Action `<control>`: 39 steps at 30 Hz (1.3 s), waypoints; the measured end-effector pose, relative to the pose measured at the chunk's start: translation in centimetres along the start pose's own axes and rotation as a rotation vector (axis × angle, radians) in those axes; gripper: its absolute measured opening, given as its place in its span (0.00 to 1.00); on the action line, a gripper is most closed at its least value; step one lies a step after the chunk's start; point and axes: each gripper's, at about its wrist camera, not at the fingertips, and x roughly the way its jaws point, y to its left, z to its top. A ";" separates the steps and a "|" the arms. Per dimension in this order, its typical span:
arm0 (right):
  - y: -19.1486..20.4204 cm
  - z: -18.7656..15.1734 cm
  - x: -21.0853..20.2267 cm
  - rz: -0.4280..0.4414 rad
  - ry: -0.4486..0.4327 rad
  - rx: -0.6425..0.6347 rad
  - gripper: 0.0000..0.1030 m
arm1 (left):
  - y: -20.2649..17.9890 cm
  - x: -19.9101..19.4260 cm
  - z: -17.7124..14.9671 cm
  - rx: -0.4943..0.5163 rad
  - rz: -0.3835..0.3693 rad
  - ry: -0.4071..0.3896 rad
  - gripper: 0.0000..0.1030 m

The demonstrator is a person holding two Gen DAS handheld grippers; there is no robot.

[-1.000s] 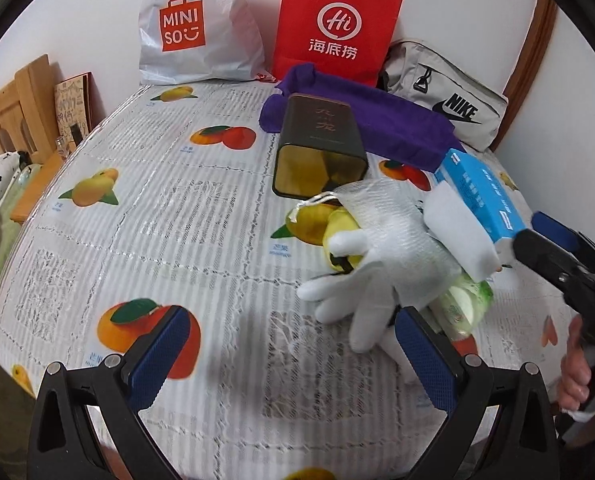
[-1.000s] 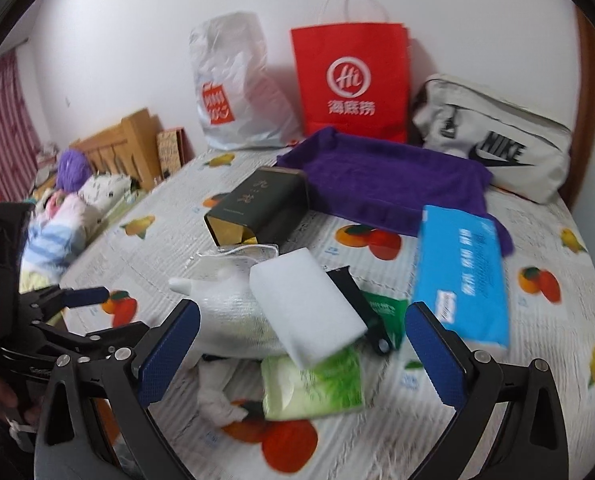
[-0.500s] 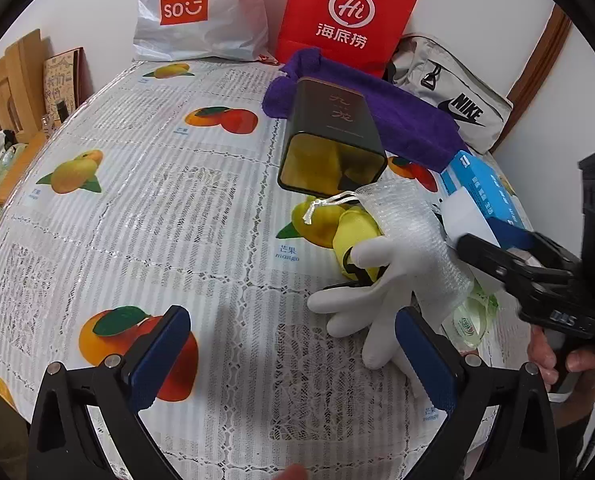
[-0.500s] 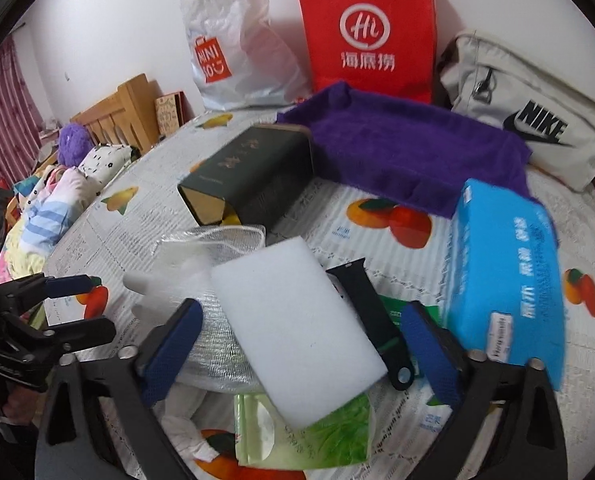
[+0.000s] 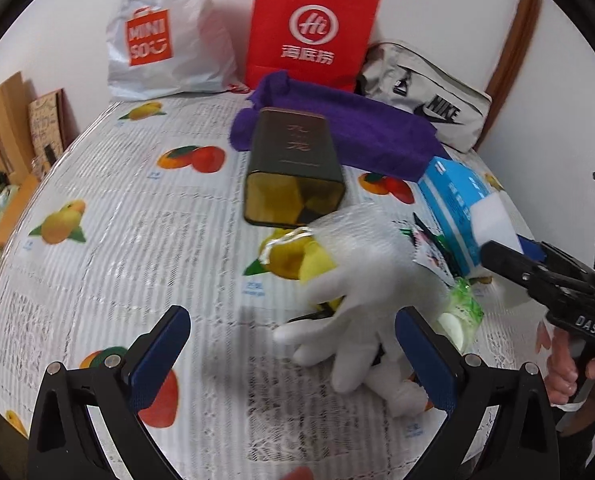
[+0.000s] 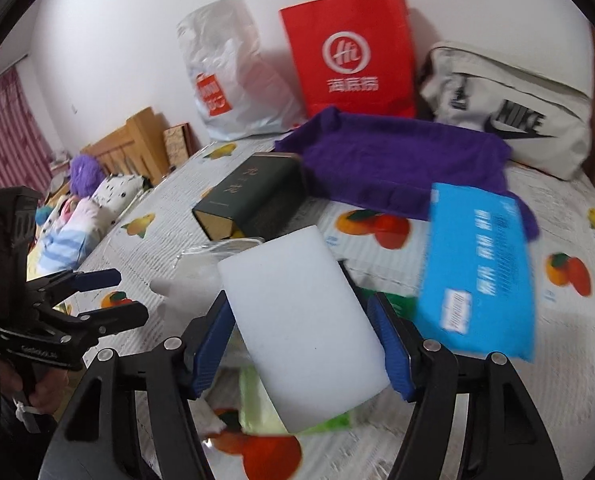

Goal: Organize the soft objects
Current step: 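Grasp the white sponge with the right tool while the left tool grasps the white mesh bag, then carry the sponge in the right tool while the left tool carries the mesh bag to the purple towel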

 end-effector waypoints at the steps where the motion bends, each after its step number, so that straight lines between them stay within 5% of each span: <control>1: -0.4 -0.3 -0.5 -0.010 -0.006 0.010 0.65 | -0.3 0.1 0.1 0.007 0.001 0.000 1.00; 11: -3.1 -3.8 -3.9 -0.050 -0.023 0.052 0.65 | -3.3 2.9 2.9 0.087 -0.049 0.024 1.00; 16: -4.4 -5.3 -4.1 -0.058 -0.007 0.084 0.65 | -4.7 4.8 3.8 0.136 0.007 0.038 0.99; 17: -4.6 -5.4 -4.1 -0.059 -0.006 0.089 0.65 | -4.7 5.0 3.9 0.134 0.002 0.039 0.96; 19: -5.1 -5.6 -4.2 -0.057 -0.003 0.106 0.65 | -4.7 5.0 4.1 0.128 0.001 0.029 0.57; 22: -5.6 -5.8 -4.3 -0.052 -0.007 0.130 0.65 | -4.6 5.0 4.2 0.127 -0.023 0.035 0.29; 26: -5.9 -5.9 -4.4 -0.057 -0.009 0.147 0.65 | -4.3 4.3 4.1 0.122 -0.050 0.006 0.11; 39: -5.7 -6.7 -5.0 -0.111 0.012 0.135 0.65 | 2.2 -0.8 2.8 0.014 -0.019 -0.069 0.06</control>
